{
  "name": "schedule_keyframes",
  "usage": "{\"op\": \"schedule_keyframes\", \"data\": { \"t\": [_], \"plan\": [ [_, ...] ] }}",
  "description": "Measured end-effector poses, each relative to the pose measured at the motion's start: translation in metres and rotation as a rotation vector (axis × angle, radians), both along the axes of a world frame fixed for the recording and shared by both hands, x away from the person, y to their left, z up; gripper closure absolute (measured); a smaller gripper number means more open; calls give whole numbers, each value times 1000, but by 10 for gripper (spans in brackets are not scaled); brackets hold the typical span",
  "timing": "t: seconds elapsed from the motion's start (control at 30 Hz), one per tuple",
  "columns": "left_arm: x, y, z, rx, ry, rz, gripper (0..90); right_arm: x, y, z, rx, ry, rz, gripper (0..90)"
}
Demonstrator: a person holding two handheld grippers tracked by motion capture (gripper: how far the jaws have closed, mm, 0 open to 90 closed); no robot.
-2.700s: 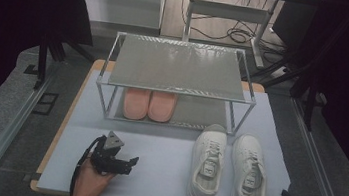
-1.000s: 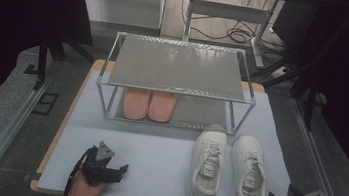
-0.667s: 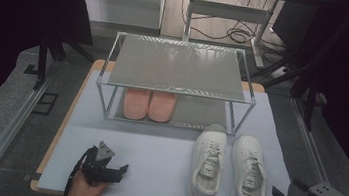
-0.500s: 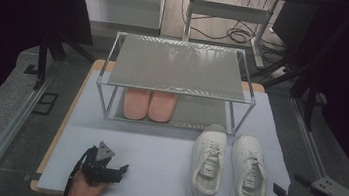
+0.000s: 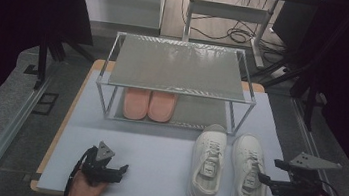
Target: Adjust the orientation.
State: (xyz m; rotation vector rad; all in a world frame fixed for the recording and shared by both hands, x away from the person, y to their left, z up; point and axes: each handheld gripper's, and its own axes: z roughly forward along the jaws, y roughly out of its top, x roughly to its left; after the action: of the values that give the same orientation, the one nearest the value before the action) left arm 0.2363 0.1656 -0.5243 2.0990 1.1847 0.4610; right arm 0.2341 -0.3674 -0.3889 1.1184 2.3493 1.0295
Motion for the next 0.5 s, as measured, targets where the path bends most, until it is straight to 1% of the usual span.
{"op": "schedule_keyframes", "data": {
  "t": [0.07,0.13,0.17,0.23,0.27,0.33,0.4,0.47,0.5],
  "plan": [
    [0,0,0,0,0,1,135,3,4,4,-2,-3,9,327],
    [0,0,0,0,0,0,135,6,9,9,11,-4,28,424],
    [0,0,0,-5,-2,4,135,8,11,12,19,-3,35,458],
    [0,0,0,-5,-2,4,136,11,14,16,20,6,51,541],
    [0,0,0,-5,-2,4,136,13,16,18,13,11,56,567],
    [0,0,0,-5,-1,4,136,17,20,22,-14,32,56,653],
    [0,0,0,-3,0,2,136,22,24,23,-31,55,67,702],
    [0,0,0,-3,0,1,136,27,29,23,-75,79,81,760],
    [0,0,0,-3,0,2,136,30,31,23,-95,79,85,794]
  ]
}}
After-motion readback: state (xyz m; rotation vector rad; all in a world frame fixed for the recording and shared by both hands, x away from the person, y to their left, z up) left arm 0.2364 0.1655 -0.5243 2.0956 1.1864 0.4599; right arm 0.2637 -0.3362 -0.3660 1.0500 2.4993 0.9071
